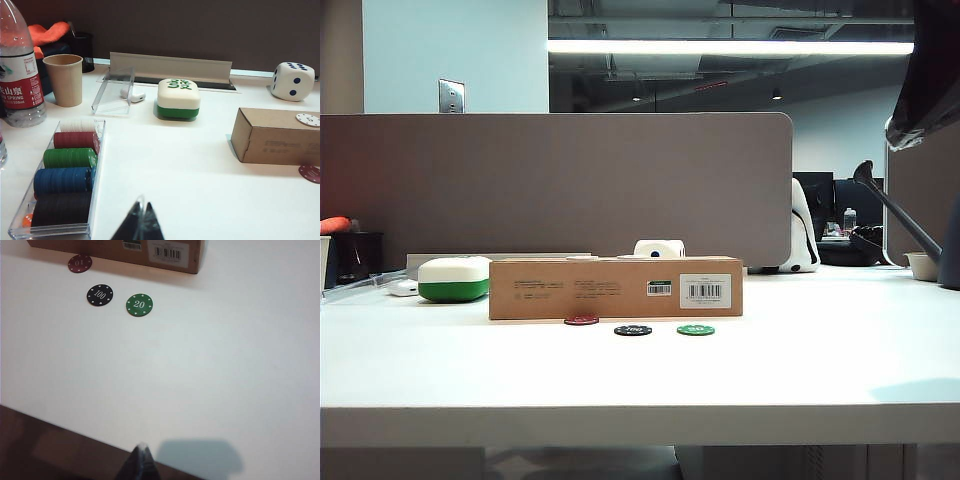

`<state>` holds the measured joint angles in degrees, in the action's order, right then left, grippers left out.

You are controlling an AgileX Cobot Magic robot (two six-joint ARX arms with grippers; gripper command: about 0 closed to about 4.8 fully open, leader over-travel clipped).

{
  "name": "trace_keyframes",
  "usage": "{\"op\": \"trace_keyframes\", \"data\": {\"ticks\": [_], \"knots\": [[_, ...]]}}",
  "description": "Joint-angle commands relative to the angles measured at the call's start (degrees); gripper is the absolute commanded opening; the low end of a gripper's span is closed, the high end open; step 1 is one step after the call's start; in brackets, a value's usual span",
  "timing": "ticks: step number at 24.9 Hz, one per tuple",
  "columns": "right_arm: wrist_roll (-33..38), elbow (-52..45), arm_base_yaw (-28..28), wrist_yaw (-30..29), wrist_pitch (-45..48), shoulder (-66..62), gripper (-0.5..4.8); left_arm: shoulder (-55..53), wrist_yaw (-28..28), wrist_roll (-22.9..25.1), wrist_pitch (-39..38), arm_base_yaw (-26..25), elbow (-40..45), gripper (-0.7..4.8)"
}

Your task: Push the chip, whose value equals the sum of all the chip values on the rectangular box, forward next to the box.

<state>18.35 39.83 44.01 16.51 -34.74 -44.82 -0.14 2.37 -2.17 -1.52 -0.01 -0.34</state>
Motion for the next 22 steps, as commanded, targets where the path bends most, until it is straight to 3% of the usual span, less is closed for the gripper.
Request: {"op": "trace_keyframes", "data": {"ticks": [1, 13, 16, 18, 22], "knots": [[0.04, 0.22, 0.04, 0.09, 0.66, 0.11, -0.04, 0.00, -0.04, 0.24, 0.31, -0.02, -0.09, -0.05], [-2.58, 0.20, -1.64, 0.39, 0.61, 1.97, -0.04, 0.00, -0.04, 0.24, 0.31, -0.02, -0.09, -0.05], [-3.43, 0.07, -5.79, 0.26, 0.50, 5.49, -0.04, -0.02, -0.04, 0.24, 0.31, -0.02, -0.09, -0.05], [-3.41, 0.02, -15.17, 0.28, 0.24, 11.21, -0.04, 0.00, -0.04, 0.24, 0.33, -0.02, -0.09, -0.05], [-3.48, -0.90, -25.99, 0.33, 0.24, 17.14, -0.04, 0.00, -0.07, 0.24, 0.31, -0.02, -0.09, -0.05]]}}
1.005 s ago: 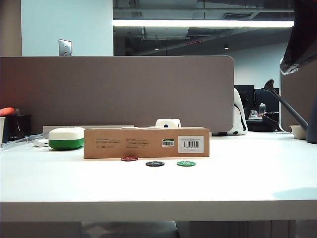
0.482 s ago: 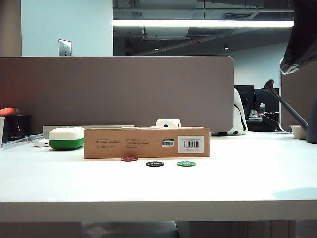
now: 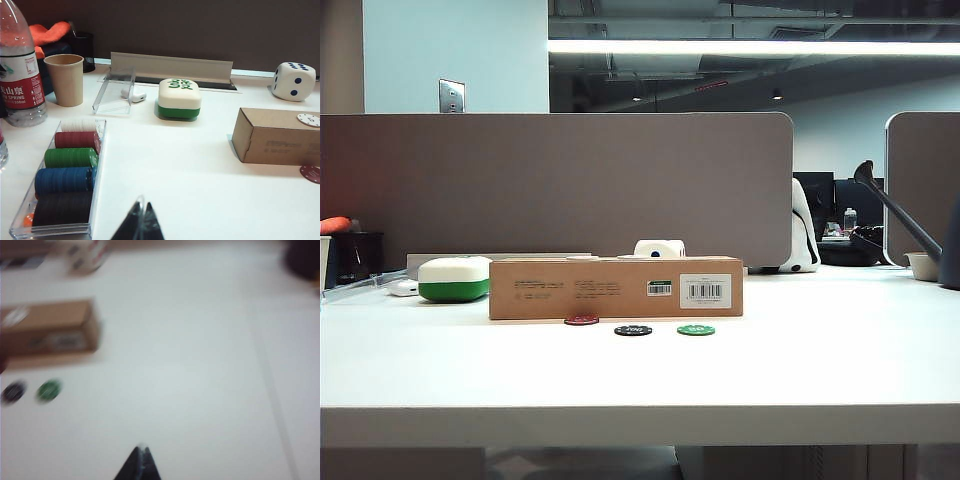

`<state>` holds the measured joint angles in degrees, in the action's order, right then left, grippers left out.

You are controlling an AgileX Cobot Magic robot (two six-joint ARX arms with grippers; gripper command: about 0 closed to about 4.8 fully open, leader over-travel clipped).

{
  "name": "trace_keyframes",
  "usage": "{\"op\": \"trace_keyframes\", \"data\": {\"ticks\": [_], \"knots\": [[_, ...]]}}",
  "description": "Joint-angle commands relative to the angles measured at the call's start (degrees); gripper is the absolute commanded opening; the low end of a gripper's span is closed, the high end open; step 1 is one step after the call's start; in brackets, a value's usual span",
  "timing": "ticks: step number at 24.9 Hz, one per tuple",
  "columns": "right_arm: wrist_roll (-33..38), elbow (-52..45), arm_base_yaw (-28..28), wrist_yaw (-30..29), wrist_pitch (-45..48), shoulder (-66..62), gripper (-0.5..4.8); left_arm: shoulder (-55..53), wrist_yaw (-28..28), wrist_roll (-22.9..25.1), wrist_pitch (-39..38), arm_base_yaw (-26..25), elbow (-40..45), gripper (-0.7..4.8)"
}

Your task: Push the chip, whose value equals the sum of all the chip values on the rectangular box, forward next to the box.

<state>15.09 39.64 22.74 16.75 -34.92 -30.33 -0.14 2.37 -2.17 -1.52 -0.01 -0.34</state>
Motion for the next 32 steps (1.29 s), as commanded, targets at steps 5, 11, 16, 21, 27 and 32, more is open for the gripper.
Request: {"op": "trace_keyframes", "data": {"ticks": [5, 11, 16, 21, 27, 32], "knots": [[0.22, -9.38, -20.96, -0.39, 0.09, 14.47, -0.04, 0.00, -0.04, 0.24, 0.31, -0.02, -0.09, -0.05], [1.44, -17.77, -23.54, -0.39, 1.09, 24.48, -0.04, 0.00, -0.04, 0.24, 0.28, -0.02, -0.09, -0.05], [1.42, -23.87, -23.54, -2.99, 5.40, 30.34, -0.04, 0.00, -0.04, 0.24, 0.35, -0.02, -0.09, -0.05], [1.38, -29.49, -21.66, -9.09, 15.69, 30.42, -0.04, 0.00, -0.09, 0.22, -0.04, 0.00, -0.09, -0.05], [0.07, -35.12, -17.00, -9.38, 27.52, 30.42, -0.04, 0.00, -0.04, 0.22, -0.09, 0.00, -0.09, -0.05], [-3.04, -39.41, -15.56, -9.66, 34.86, 30.42, -0.04, 0.00, -0.04, 0.24, -0.11, 0.00, -0.09, -0.05]]}}
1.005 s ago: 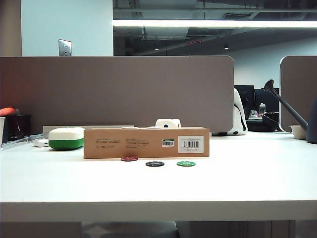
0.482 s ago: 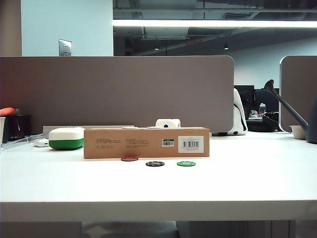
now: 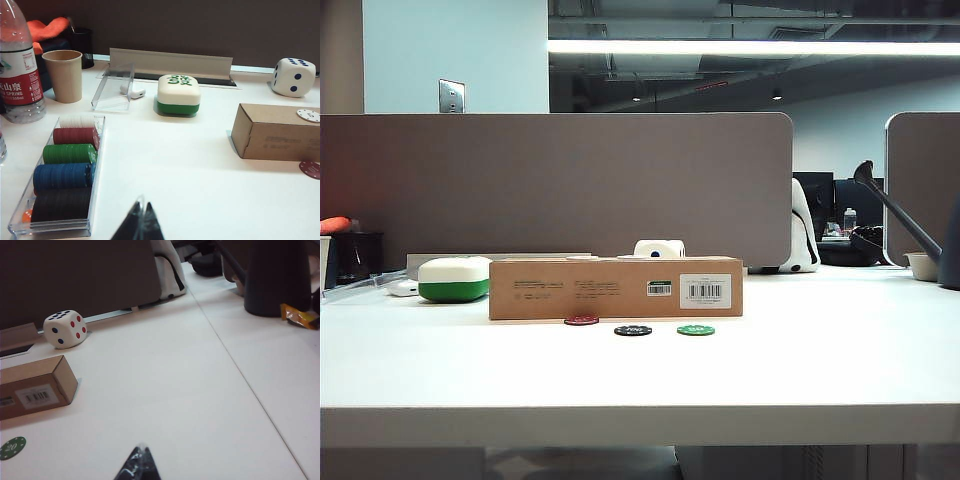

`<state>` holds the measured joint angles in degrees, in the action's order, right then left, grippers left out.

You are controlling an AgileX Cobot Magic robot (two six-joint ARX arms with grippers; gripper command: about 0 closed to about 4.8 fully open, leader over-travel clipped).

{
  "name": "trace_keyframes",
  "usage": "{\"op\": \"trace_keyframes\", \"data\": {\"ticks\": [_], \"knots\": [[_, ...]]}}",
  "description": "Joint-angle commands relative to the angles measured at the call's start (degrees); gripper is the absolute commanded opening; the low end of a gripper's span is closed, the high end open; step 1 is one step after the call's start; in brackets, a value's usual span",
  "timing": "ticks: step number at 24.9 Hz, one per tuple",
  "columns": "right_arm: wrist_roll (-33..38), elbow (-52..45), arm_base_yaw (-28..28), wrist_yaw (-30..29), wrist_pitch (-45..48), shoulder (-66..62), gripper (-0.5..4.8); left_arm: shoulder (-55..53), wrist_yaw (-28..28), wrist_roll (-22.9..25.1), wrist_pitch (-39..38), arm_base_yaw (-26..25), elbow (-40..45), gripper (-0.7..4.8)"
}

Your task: Push the chip, whose value equals the sum of all the chip values on the rectangular box, forward next to the box.

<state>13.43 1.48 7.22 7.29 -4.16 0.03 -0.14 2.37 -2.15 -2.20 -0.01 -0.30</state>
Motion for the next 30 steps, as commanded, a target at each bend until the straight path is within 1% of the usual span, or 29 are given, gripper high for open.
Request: {"op": "trace_keyframes", "data": {"ticks": [1, 8, 11, 13, 15, 17, 19, 24, 30], "knots": [[-1.46, -1.38, -0.04, -0.17, 3.98, 0.07, -0.04, 0.00, -0.04, 0.22, 0.57, 0.00, -0.13, -0.05], [-7.61, -1.40, -0.33, -0.22, 4.90, 0.07, -0.04, 0.00, -0.04, 0.22, 0.57, 0.00, -0.13, -0.05], [-9.11, -1.40, -0.33, -0.28, 4.87, 0.07, -0.04, 0.00, -0.04, 0.22, 0.57, 0.00, -0.13, -0.05], [-9.20, -1.40, -0.37, -1.18, 4.87, 0.07, -0.04, 0.00, -0.04, 0.22, 0.57, 0.00, -0.13, -0.05], [-9.20, -1.40, -0.48, -5.11, 3.91, 0.07, -0.04, 0.00, -0.04, 0.22, 0.57, 0.00, -0.13, -0.05], [-9.20, -1.40, -0.66, -6.36, 3.54, 0.07, -0.04, 0.00, -0.04, 0.22, 0.57, 0.00, -0.13, -0.05], [-9.20, -1.40, -0.83, -6.36, 3.06, 0.07, -0.04, 0.00, -0.04, 0.22, 0.57, 0.00, -0.13, -0.05], [-9.40, -1.40, -3.91, -5.95, 2.75, 0.07, -0.04, 0.00, -0.04, 0.22, 0.57, 0.00, -0.13, -0.05], [-9.40, -1.40, -5.90, -5.97, 2.75, 0.07, -0.04, 0.00, -0.04, 0.22, 0.57, 0.00, -0.13, -0.05]]}}
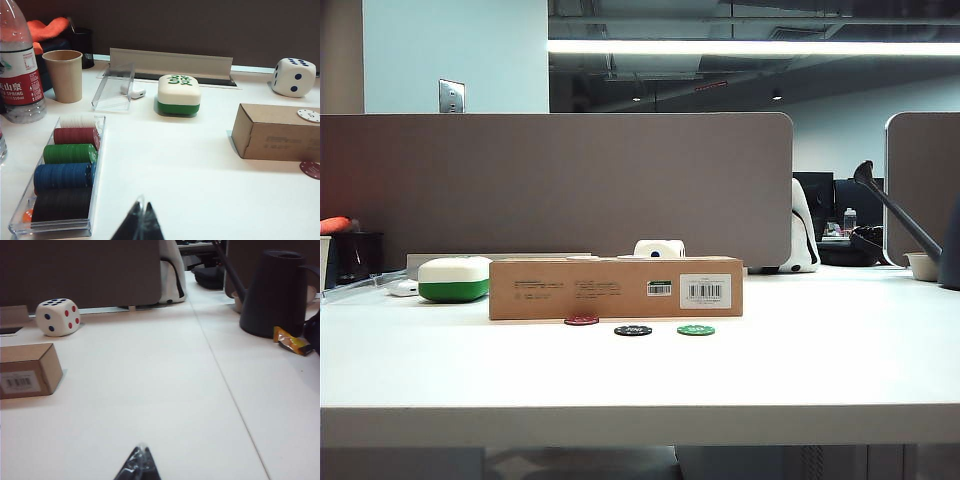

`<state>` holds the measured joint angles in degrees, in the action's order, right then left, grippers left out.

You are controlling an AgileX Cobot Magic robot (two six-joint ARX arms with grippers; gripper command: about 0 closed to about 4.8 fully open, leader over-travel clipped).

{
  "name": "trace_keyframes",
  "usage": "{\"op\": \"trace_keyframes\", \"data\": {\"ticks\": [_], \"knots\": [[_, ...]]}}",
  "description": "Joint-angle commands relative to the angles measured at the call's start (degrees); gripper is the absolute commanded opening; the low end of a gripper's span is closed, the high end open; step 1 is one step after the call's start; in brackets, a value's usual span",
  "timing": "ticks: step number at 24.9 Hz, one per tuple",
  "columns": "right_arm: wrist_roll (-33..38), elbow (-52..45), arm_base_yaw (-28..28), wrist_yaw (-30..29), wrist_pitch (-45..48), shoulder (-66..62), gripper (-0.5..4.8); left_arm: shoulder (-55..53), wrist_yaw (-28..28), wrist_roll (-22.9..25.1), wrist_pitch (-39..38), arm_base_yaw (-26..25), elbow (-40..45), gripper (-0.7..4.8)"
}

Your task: Push the chip, whose value equals the sum of all the chip values on the rectangular box, forward next to the box.

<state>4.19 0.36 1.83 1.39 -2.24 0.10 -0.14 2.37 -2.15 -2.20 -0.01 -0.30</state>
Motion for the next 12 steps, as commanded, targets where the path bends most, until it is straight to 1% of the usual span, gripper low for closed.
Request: {"op": "trace_keyframes", "data": {"ticks": [1, 9, 12], "knots": [[-0.15, -0.28, -0.68, -0.07, 0.83, 0.00, -0.04, 0.00, -0.04, 0.20, 0.57, 0.00, -0.13, -0.05], [-0.20, -0.28, -0.81, -0.09, 0.83, 0.00, -0.04, 0.00, -0.04, 0.22, 0.57, 0.00, -0.13, -0.05], [-1.55, -0.28, -0.81, -0.13, 0.83, 0.00, -0.04, 0.00, -0.04, 0.22, 0.57, 0.00, -0.13, -0.05]]}}
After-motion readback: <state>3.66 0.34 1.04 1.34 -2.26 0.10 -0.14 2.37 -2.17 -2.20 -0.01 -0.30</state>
